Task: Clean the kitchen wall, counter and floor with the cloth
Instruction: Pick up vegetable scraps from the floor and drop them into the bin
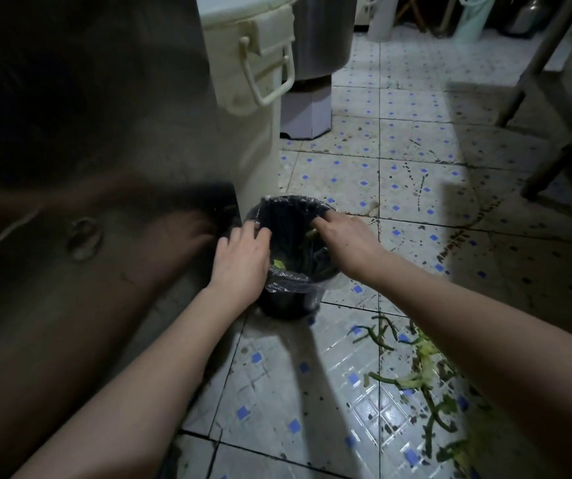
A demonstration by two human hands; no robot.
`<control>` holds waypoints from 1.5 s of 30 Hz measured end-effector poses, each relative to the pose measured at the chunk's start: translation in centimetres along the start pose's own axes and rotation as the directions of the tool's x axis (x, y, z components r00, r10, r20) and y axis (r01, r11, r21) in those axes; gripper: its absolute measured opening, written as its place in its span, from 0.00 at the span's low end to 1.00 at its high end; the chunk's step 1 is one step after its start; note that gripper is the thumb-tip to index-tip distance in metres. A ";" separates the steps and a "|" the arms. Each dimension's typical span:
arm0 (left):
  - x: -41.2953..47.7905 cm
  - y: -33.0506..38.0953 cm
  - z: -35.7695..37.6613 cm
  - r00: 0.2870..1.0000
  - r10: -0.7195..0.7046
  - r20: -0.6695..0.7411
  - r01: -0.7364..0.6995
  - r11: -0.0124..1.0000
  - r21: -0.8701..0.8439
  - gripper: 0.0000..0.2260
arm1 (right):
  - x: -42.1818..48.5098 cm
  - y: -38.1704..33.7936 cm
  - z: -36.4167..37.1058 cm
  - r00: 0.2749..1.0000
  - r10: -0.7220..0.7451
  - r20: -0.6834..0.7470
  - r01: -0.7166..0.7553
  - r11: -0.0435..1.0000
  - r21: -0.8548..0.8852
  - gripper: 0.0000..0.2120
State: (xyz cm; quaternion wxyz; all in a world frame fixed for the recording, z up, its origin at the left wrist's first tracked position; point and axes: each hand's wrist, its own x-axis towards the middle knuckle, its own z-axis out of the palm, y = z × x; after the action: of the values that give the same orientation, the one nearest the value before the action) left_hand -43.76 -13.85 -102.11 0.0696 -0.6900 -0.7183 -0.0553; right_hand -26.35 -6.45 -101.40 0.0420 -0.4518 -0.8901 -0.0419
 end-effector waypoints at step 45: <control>-1.5 19.8 16.5 0.752 0.440 0.491 -0.427 0.892 -0.144 0.32 | -18.6 13.1 13.8 0.843 0.269 0.466 -0.343 0.936 0.079 0.20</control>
State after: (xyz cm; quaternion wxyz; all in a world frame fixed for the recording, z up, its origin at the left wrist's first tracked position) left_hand -24.27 -11.57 -118.94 -0.1205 -0.8276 -0.5303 0.1393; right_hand -5.30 -12.11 -116.68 -0.1221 -0.5810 -0.7921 0.1419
